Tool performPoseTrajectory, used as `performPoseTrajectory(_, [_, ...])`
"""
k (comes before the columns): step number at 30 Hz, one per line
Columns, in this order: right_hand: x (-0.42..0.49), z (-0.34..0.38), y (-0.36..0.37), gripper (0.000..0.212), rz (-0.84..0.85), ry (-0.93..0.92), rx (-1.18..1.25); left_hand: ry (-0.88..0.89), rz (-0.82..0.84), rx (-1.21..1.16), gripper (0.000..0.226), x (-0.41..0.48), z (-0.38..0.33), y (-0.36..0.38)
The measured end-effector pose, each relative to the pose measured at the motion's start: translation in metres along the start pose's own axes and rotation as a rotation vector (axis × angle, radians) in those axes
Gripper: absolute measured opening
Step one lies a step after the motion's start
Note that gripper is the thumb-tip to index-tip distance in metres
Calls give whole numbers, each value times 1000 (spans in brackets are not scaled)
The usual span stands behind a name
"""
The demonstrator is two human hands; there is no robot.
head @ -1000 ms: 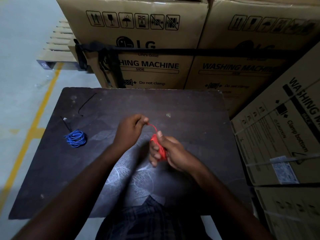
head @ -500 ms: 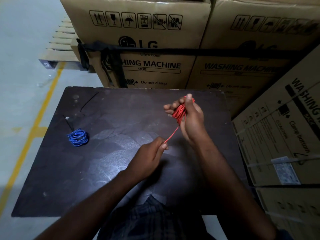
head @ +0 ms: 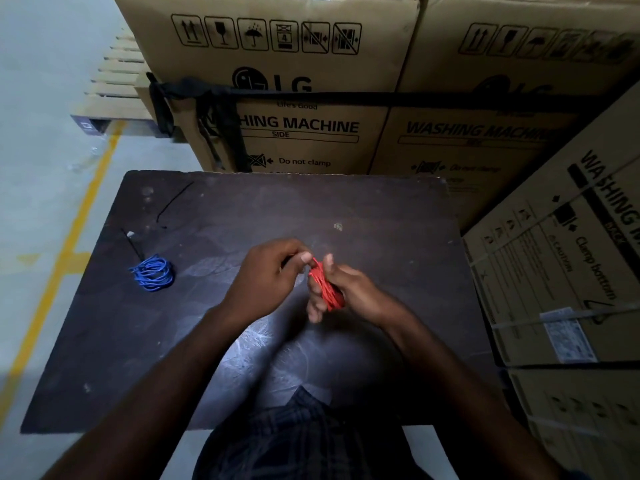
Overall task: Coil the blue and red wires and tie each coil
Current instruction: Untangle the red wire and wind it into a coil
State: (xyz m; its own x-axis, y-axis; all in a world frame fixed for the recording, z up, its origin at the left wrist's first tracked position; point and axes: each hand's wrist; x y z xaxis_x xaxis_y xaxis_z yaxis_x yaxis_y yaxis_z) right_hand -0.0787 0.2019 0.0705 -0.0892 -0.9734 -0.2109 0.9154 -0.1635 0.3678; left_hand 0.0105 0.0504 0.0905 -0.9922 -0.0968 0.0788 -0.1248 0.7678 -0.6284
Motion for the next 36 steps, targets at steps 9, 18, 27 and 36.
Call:
performPoseTrajectory(9, [-13, 26, 3, 44, 110, 31, 84, -337, 42, -987, 14, 0, -23, 22])
performPoseTrajectory(18, [-7, 44, -4, 48, 112, 17, -25, -328, 184, -1399, 19, 9, -21, 16])
performPoseTrajectory(27, [16, 23, 1, 69, -390, -146, -103, -353, -82, -1080, 21, 30, -46, 34])
performPoseTrajectory(36, [25, 21, 18, 73, -818, -407, 9, -252, -50, -867, 17, 35, -48, 35])
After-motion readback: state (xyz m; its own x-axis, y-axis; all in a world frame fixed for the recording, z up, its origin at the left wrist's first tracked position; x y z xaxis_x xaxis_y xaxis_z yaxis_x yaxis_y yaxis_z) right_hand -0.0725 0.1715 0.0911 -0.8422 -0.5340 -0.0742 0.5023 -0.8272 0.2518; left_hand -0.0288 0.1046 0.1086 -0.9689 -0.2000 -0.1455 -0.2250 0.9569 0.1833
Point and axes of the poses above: each hand's wrist, its own x-axis towards the middle knuckle, its own y-axis out of the palm, z = x × y, and after that the axes turned 14 degrees about z, right-handed
